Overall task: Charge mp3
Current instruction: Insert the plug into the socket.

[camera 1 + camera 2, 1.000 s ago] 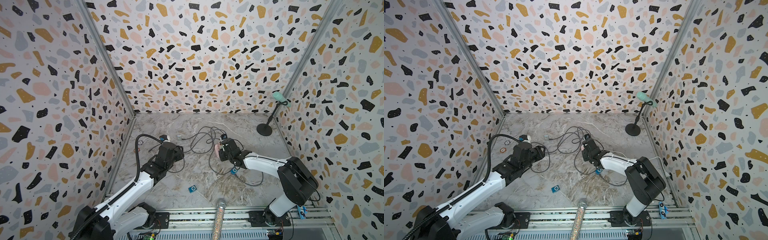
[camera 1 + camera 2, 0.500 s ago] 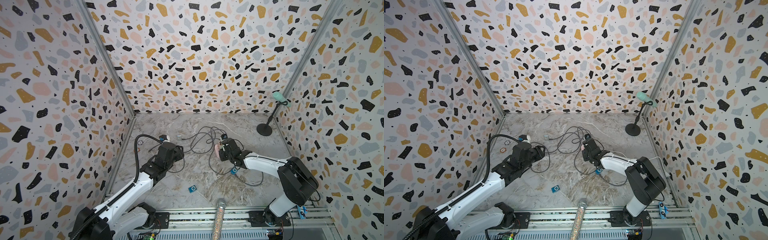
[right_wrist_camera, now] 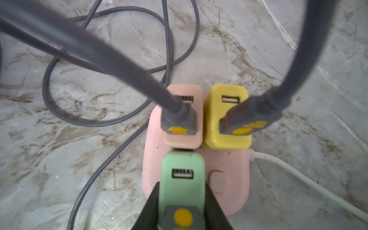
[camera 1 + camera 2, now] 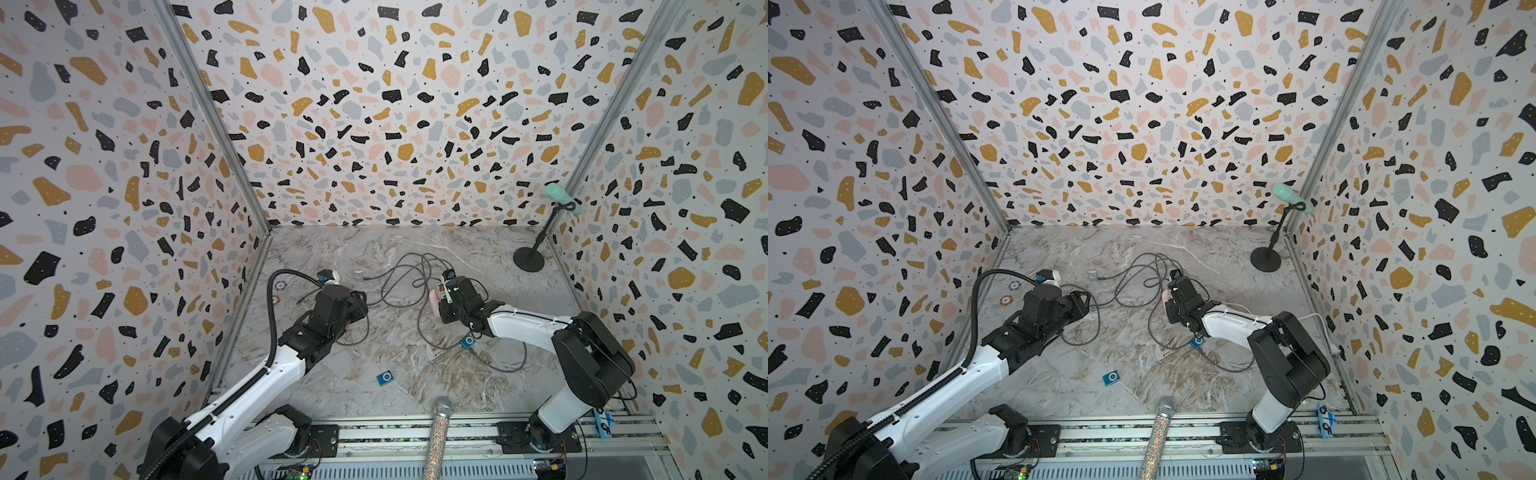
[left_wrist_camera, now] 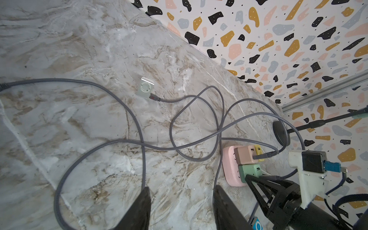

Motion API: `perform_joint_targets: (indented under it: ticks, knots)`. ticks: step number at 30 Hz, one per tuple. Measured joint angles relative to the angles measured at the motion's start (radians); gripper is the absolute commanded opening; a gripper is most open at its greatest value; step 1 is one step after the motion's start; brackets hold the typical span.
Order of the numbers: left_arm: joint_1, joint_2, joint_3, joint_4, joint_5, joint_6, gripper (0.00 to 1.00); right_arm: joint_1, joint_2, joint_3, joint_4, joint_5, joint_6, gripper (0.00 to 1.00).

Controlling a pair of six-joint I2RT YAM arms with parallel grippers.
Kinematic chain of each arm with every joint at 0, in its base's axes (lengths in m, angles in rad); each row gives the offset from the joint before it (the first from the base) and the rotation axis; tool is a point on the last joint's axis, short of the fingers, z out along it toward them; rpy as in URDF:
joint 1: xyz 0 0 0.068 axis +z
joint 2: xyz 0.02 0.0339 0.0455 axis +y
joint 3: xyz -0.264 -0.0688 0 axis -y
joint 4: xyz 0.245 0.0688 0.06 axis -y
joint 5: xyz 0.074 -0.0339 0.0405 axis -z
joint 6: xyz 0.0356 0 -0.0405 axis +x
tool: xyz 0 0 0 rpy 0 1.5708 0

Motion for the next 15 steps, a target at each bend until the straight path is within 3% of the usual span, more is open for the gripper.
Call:
perform_joint_targets:
  ticks: [15]
  knots:
    - [0.000,0.018,0.000,0.006,0.023,-0.006,0.52,-0.005,0.028,0.024,0.005,-0.026,-0.013,0.00]
